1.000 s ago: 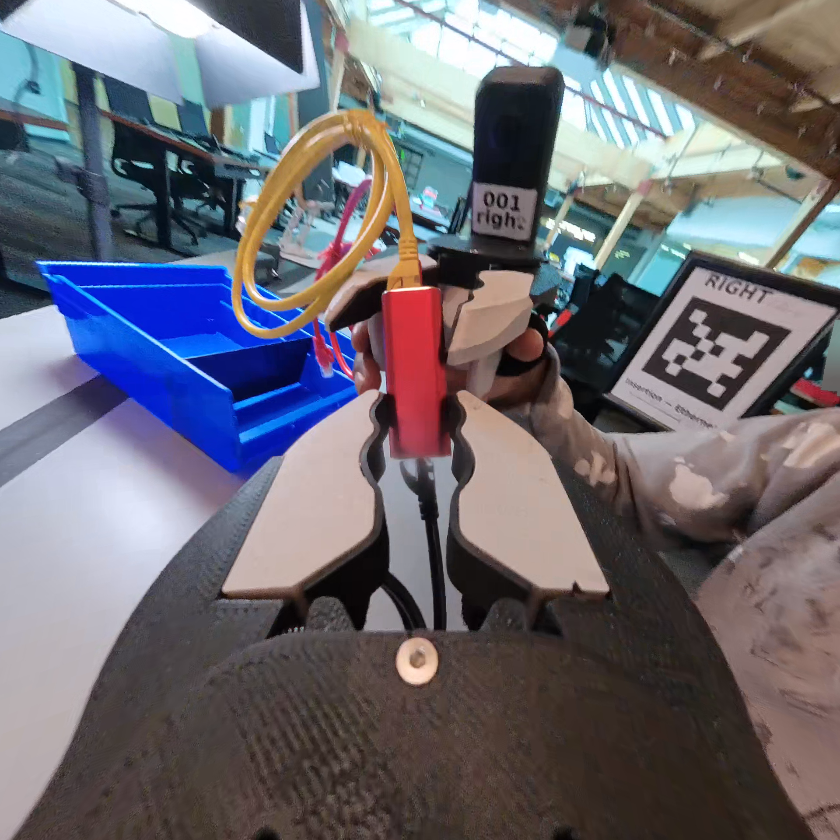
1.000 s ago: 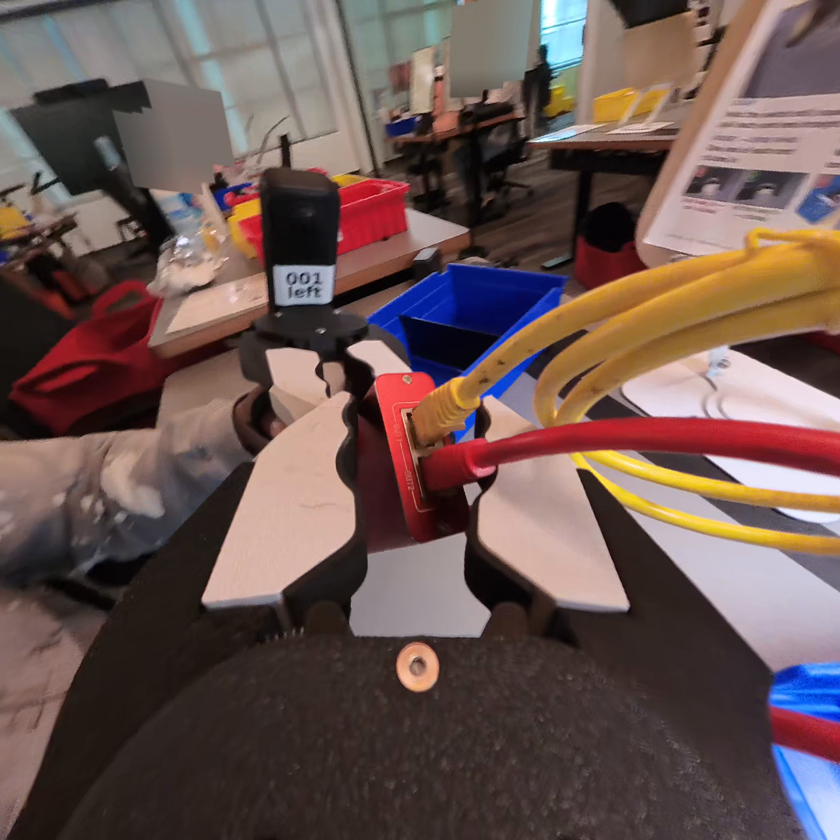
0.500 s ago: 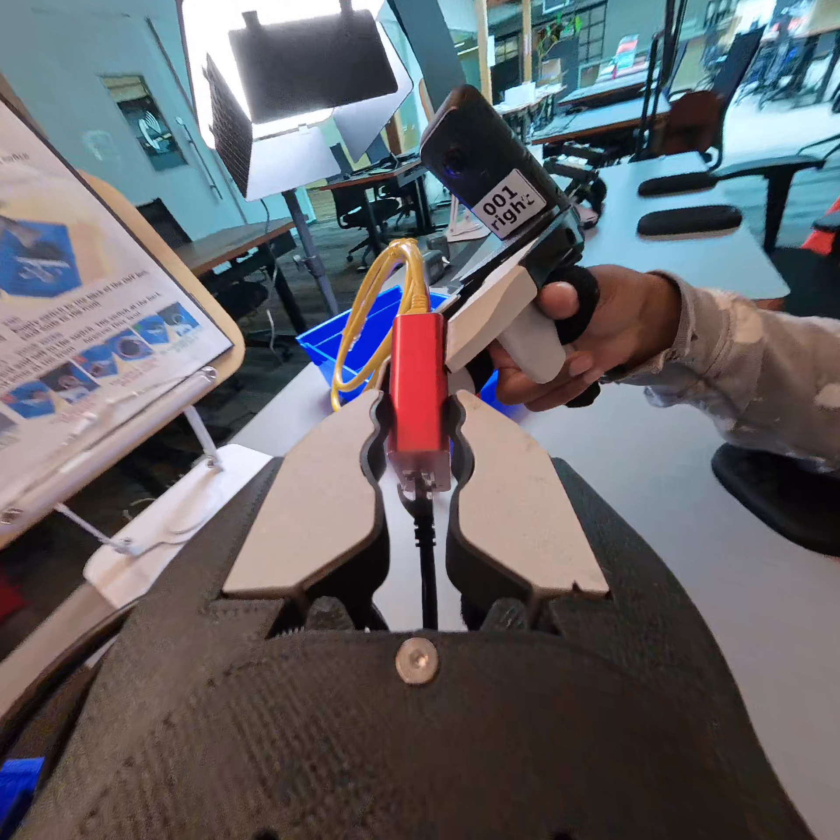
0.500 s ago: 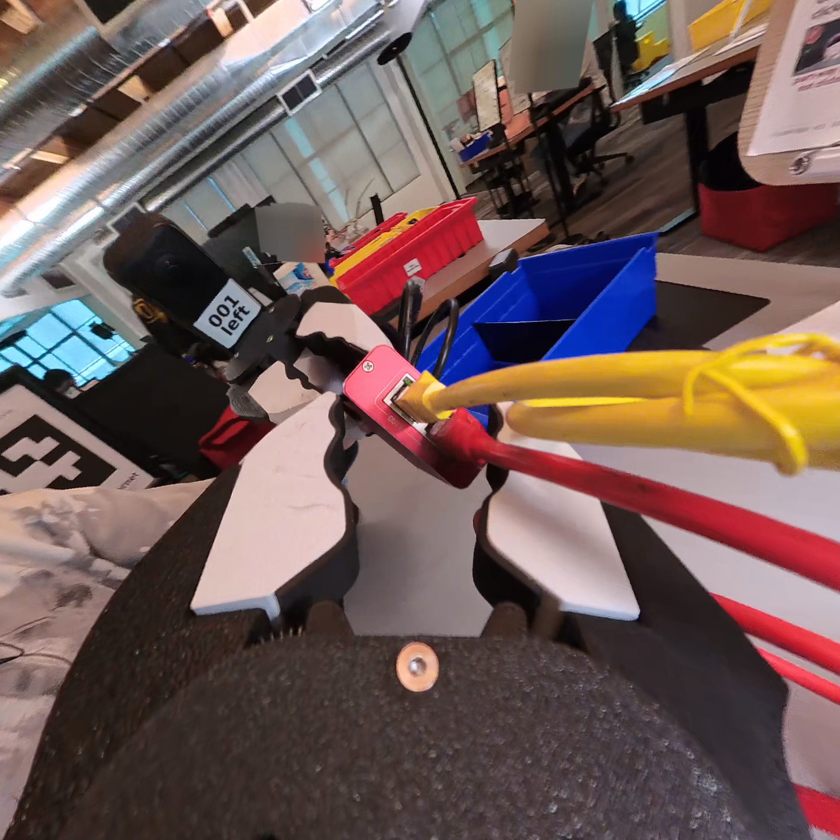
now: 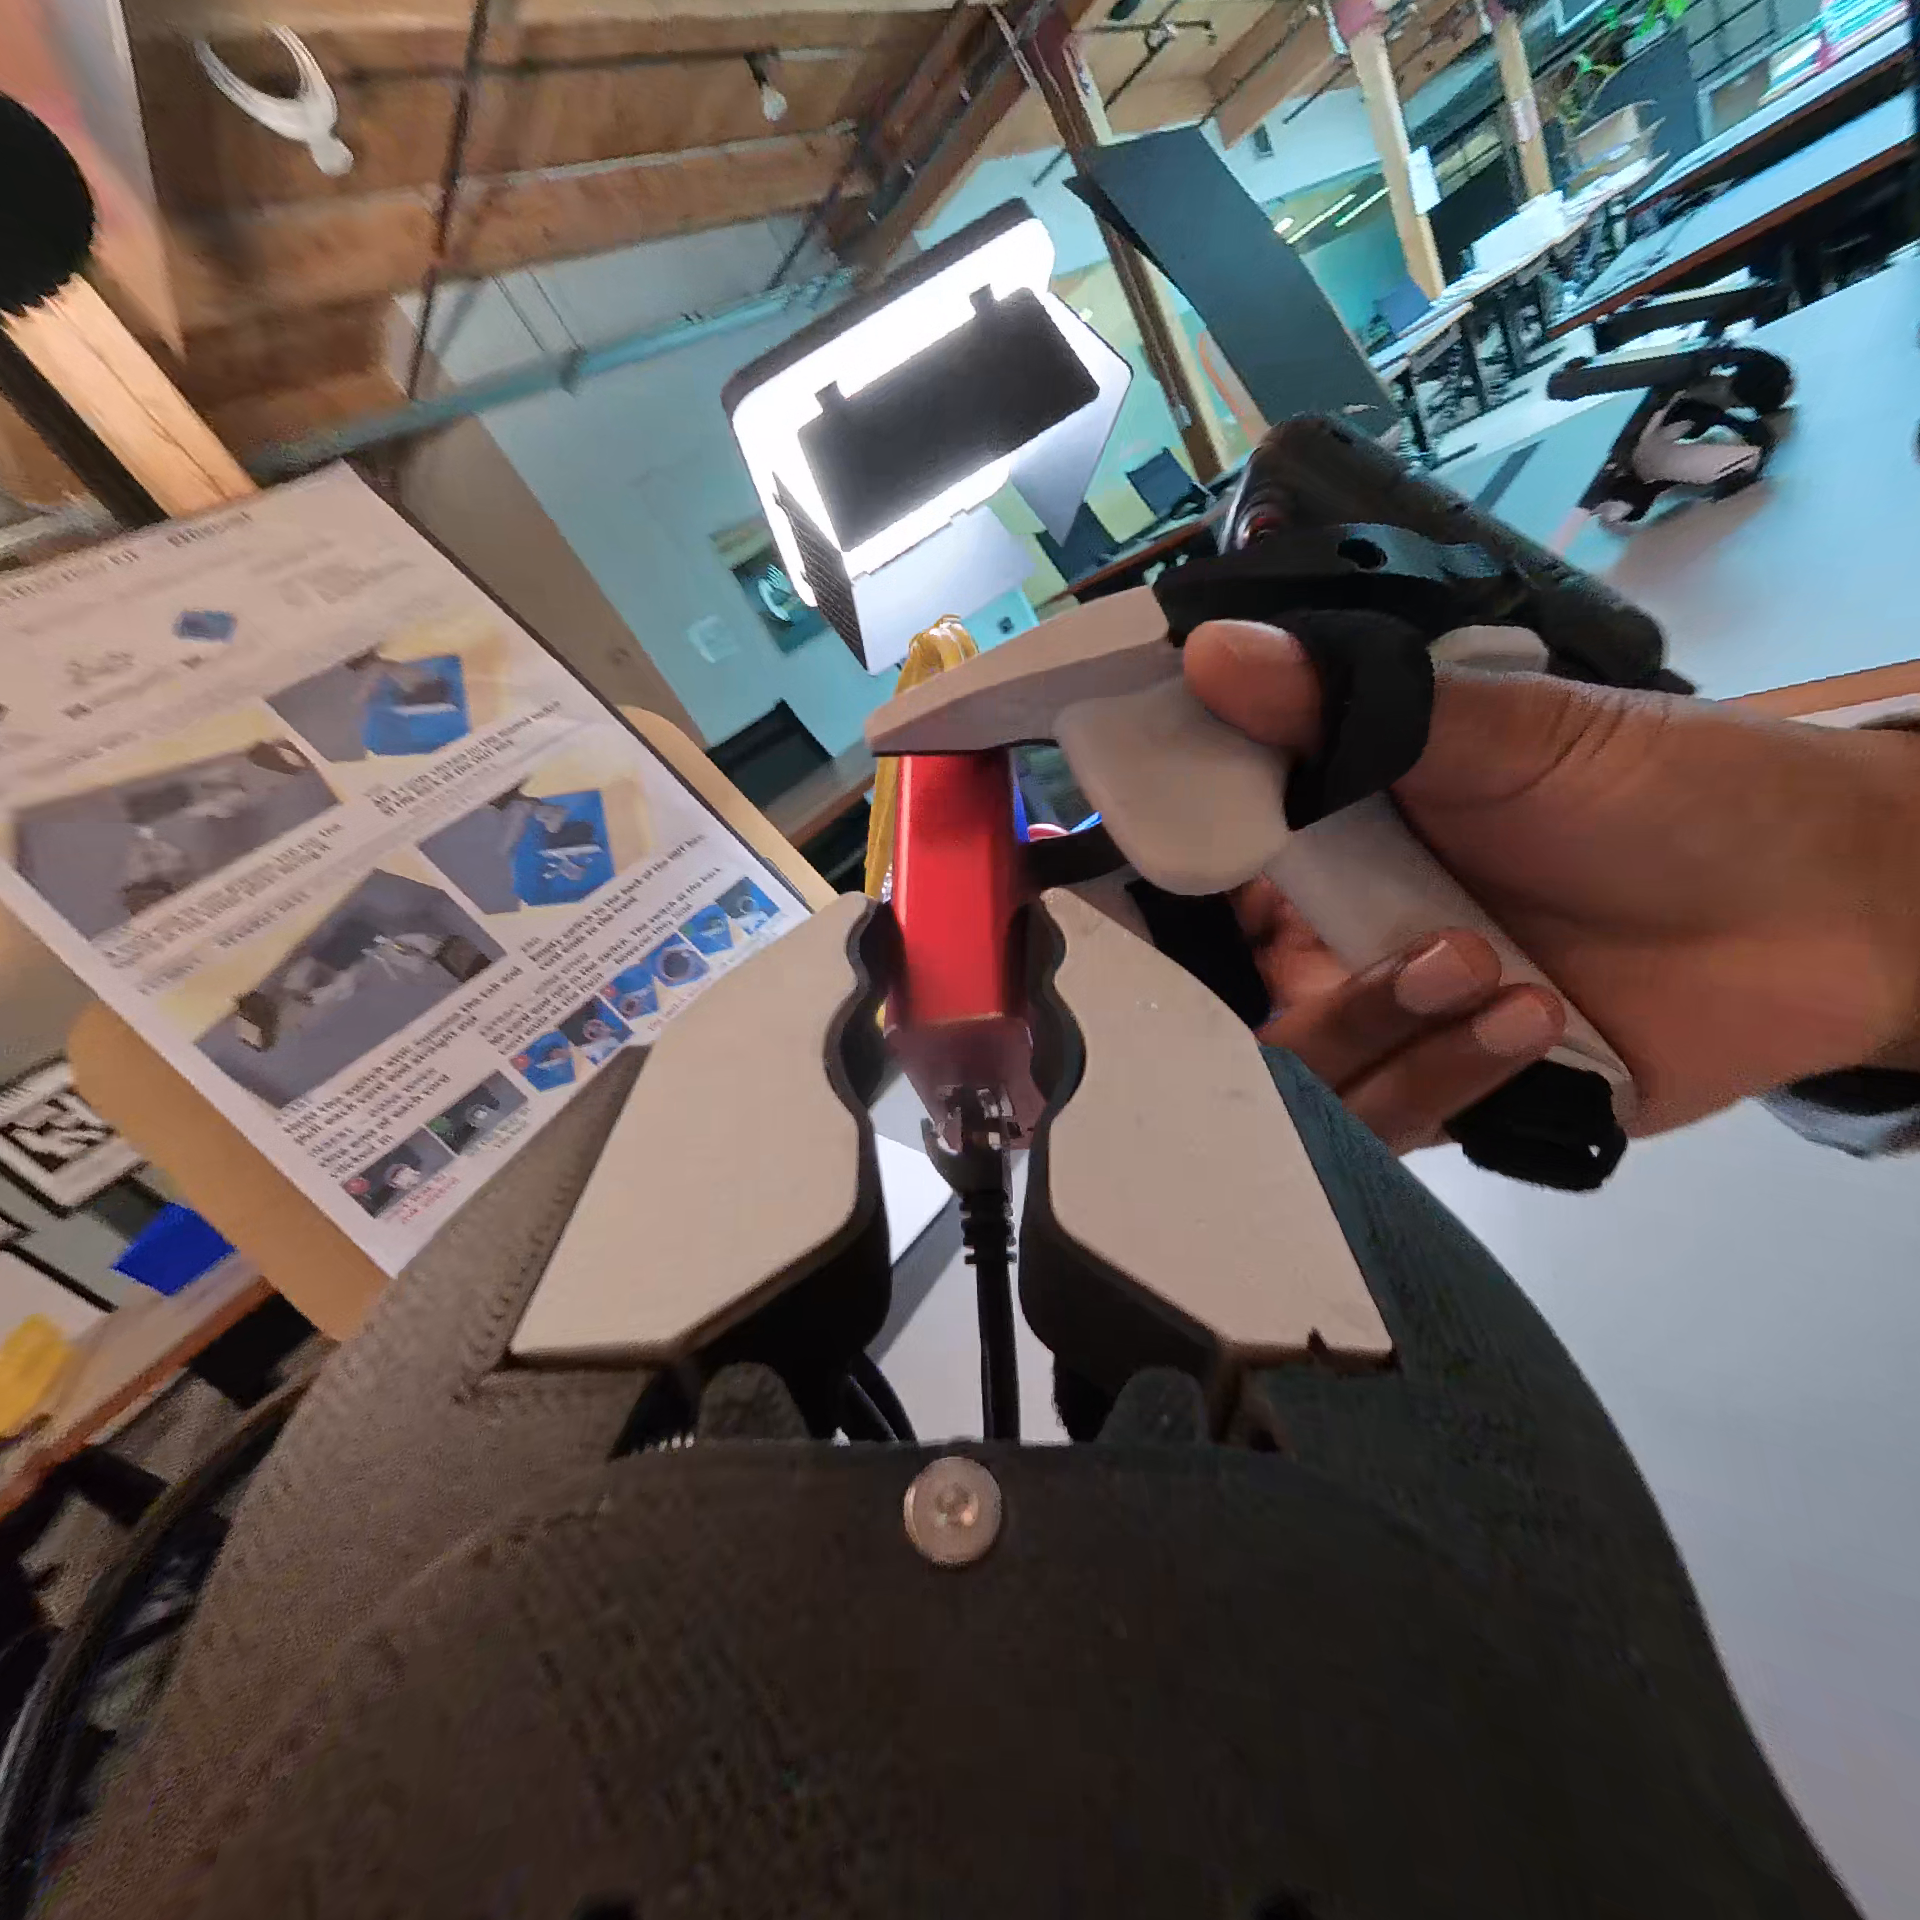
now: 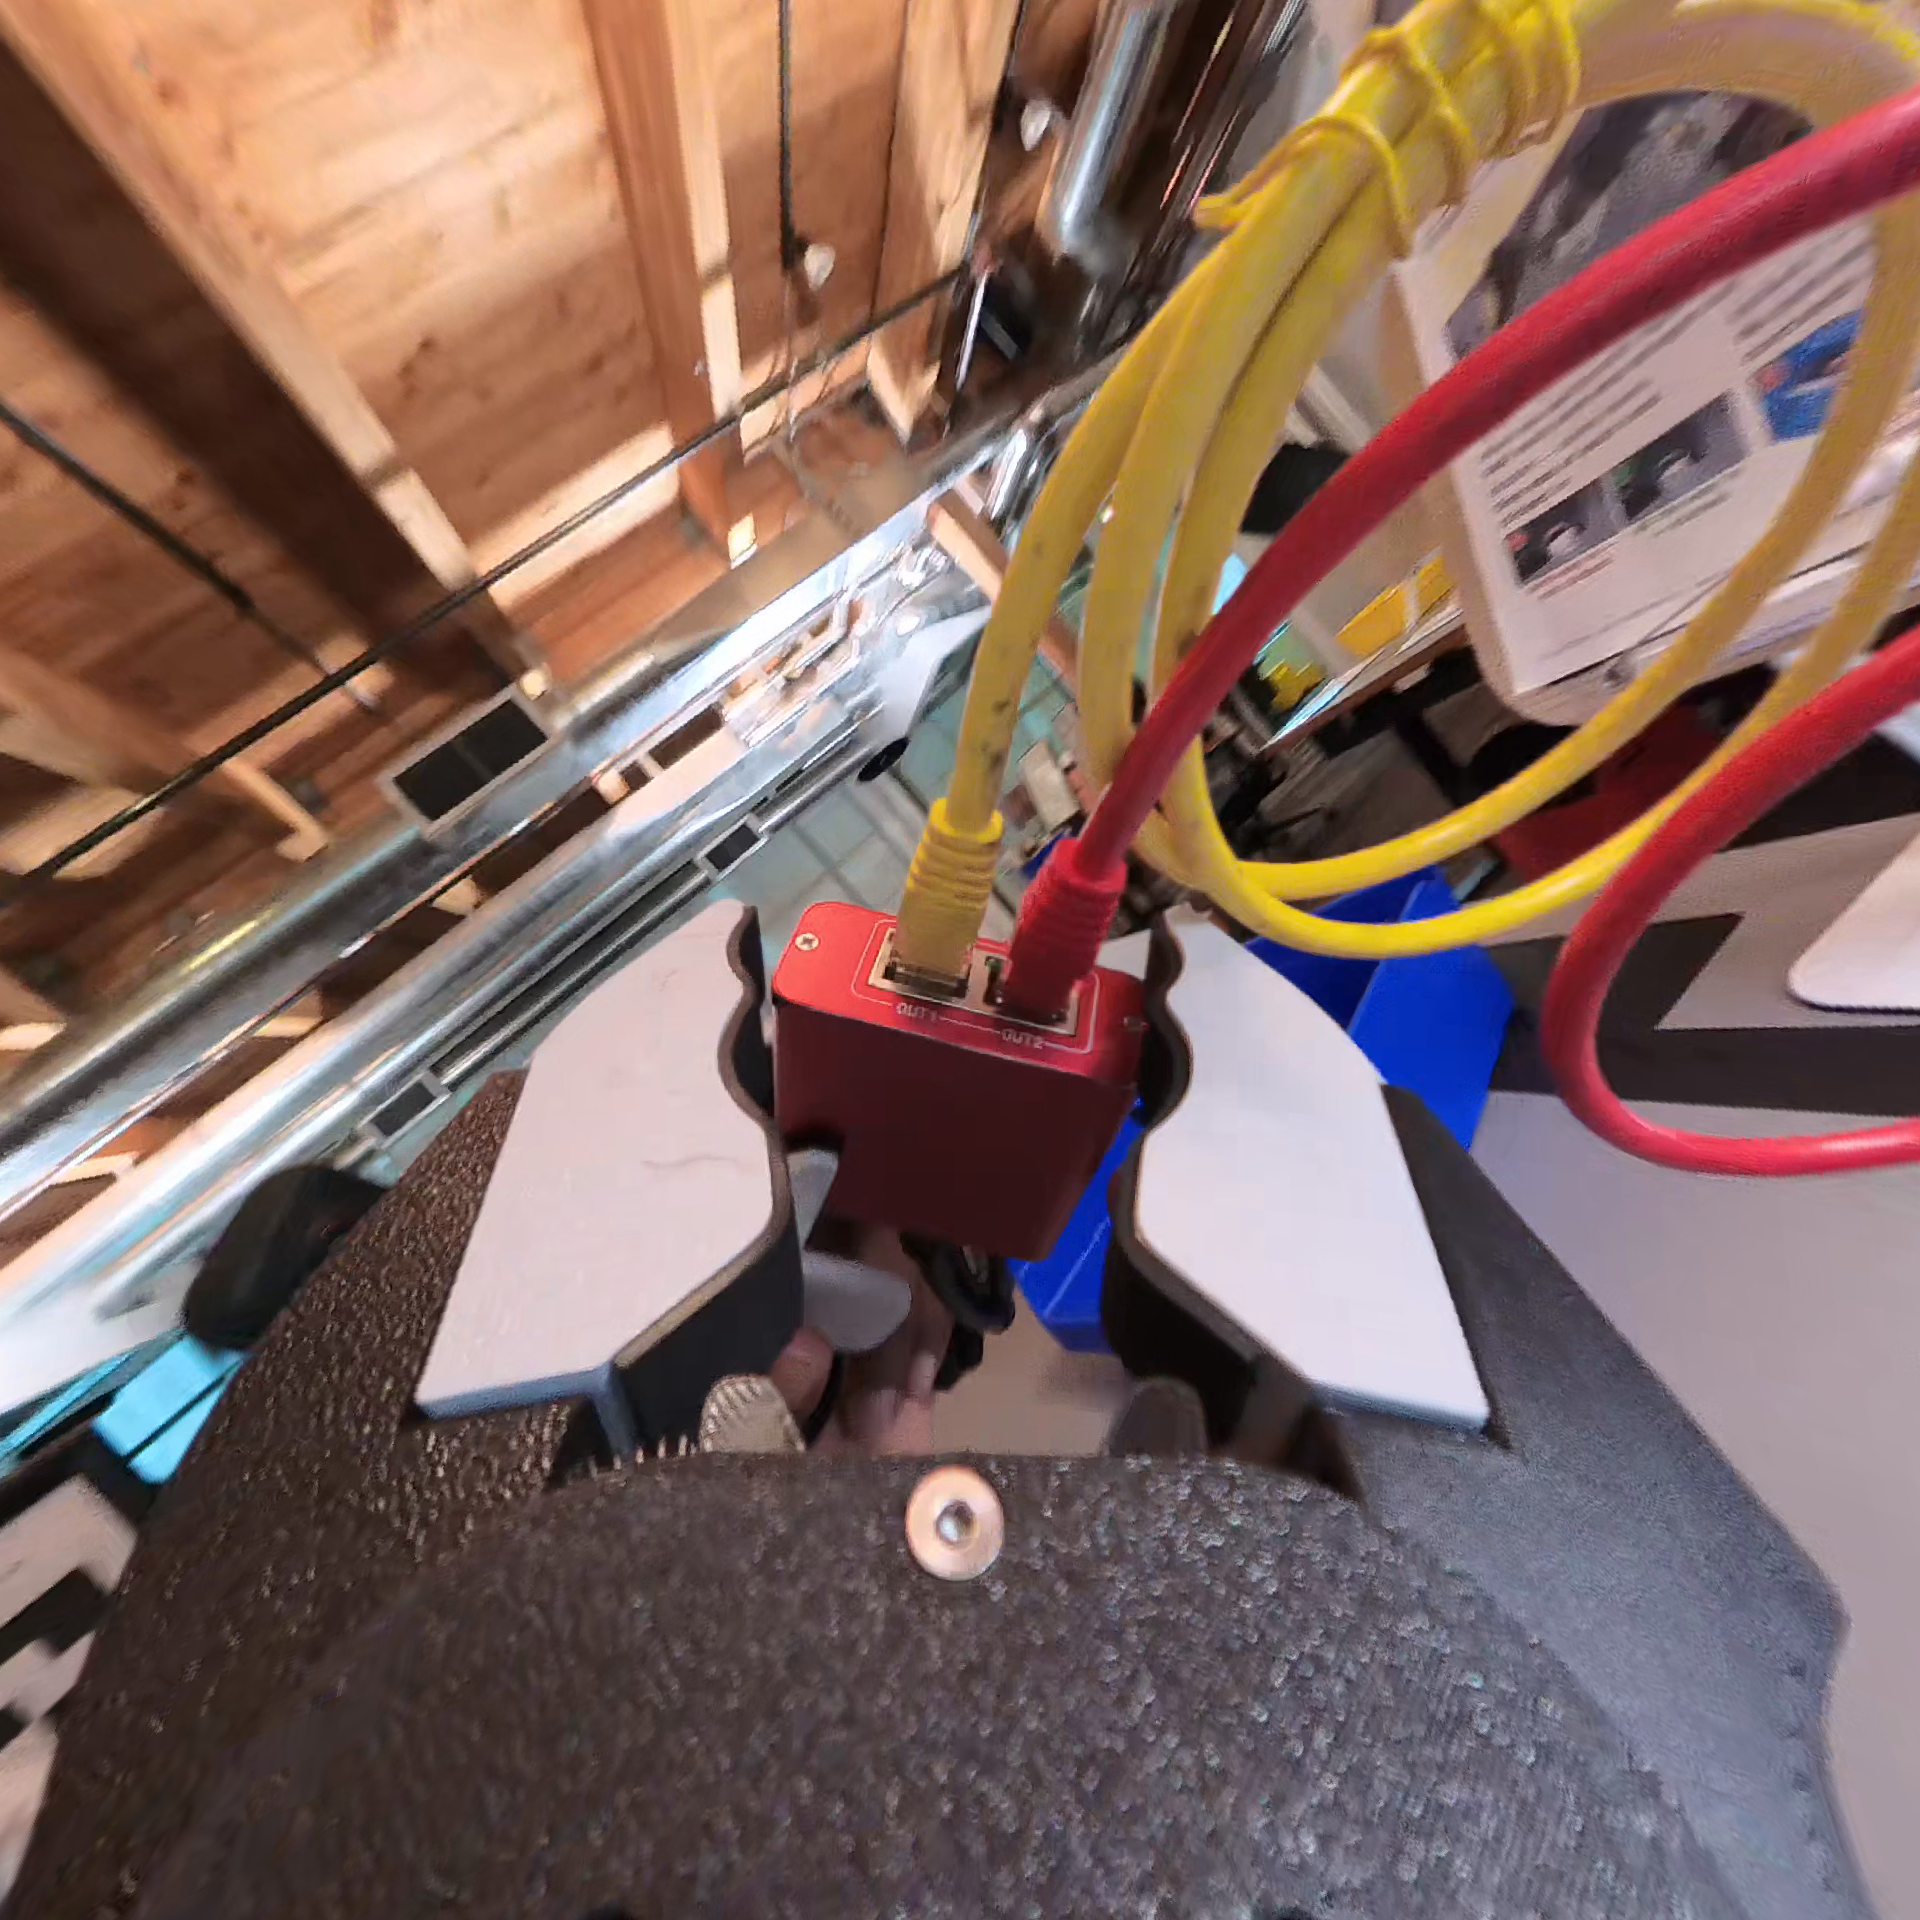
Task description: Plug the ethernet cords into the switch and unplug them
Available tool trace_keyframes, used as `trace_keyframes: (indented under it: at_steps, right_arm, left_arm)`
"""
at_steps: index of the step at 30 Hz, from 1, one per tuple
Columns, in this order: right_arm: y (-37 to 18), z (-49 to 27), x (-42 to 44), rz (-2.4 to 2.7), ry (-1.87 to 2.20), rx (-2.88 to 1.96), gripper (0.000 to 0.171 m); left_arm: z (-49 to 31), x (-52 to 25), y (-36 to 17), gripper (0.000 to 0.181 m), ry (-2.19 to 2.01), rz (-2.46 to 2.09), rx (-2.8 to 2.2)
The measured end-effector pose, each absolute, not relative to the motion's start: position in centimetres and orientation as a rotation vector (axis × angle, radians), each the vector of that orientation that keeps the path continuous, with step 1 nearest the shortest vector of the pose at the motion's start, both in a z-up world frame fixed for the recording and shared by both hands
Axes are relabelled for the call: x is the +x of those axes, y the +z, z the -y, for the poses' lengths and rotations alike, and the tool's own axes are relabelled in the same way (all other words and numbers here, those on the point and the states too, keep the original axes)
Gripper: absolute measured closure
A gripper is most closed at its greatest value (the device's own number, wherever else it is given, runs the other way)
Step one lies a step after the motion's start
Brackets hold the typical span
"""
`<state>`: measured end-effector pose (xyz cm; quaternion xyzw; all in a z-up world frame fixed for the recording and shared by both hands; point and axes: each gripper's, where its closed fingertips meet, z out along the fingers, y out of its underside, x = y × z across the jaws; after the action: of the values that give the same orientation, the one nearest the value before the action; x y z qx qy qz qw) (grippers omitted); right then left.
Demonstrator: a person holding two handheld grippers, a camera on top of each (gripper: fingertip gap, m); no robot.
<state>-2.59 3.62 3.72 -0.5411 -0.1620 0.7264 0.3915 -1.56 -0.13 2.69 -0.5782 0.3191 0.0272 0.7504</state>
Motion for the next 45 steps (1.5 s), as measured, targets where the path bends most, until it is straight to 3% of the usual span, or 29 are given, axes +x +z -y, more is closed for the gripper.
trace_keyframes:
  at_steps: [3, 8, 11, 21, 32, 38, 45]
  right_arm:
    - [3.7, -3.8, -2.3, 0.32, 1.809, -1.364, 0.095]
    - [3.3, -3.9, -2.4, 0.329, 1.831, -1.369, 0.098]
    - [2.5, -4.0, -3.0, 0.341, 1.867, -1.42, 0.082]
    - [1.9, -1.2, -4.7, 0.545, 1.975, -1.439, 0.1]
    - [-0.5, -5.7, -0.2, 1.147, 1.201, -1.564, 0.101]
    - [-3.5, -3.5, -1.1, 1.44, 0.758, -1.571, 0.101]
    - [-3.8, -1.6, -4.7, 1.41, 0.613, -1.404, 0.101]
  left_arm:
    - [0.1, -1.0, 2.4, 0.155, 0.111, -0.693, -1.219]
    - [0.0, -1.5, 2.5, 0.156, 0.036, -0.653, -1.229]
    - [0.0, -1.8, 2.8, 0.156, 0.057, -0.651, -1.224]
    - [0.0, -2.0, 2.9, 0.156, 0.016, -0.565, -1.183]
    - [0.4, -1.4, 1.9, 0.141, -0.654, -0.637, -1.529]
    - [-0.5, 0.6, -0.3, 0.128, -0.75, -0.594, -1.62]
    - [-1.8, -2.7, -0.6, 0.148, -0.751, -0.486, -1.647]
